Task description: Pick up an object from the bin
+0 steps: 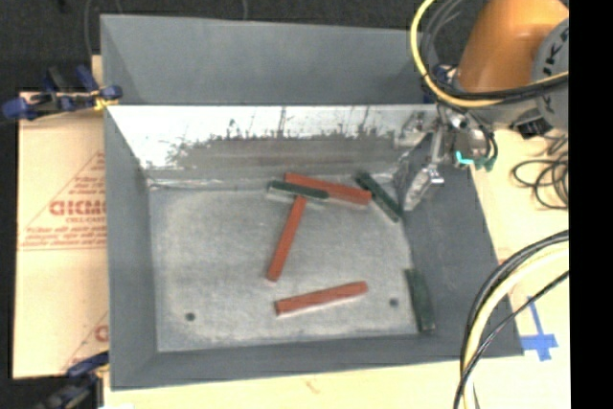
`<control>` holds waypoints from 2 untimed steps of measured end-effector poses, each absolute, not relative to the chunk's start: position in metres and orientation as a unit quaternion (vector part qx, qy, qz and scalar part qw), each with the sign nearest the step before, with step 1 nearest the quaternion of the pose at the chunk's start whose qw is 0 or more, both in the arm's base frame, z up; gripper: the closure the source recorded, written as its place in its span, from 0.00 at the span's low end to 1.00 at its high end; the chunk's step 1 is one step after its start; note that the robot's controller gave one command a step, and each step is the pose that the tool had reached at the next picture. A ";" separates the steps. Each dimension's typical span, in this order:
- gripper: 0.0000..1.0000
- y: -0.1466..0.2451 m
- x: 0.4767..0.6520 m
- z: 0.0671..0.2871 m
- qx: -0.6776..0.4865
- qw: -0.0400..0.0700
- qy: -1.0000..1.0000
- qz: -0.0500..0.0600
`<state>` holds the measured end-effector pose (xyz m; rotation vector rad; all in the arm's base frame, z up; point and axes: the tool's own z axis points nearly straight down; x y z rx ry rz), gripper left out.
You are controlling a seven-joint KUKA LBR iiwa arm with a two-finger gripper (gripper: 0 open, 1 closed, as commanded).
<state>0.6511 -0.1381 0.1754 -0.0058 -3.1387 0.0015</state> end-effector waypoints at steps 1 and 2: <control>0.00 -0.138 0.653 0.181 -0.001 -0.003 -1.000 0.001; 0.00 -0.122 0.649 0.135 -0.037 -0.005 -0.999 0.000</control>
Offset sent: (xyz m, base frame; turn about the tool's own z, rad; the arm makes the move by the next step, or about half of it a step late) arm -0.0093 0.0355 -0.0936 0.1435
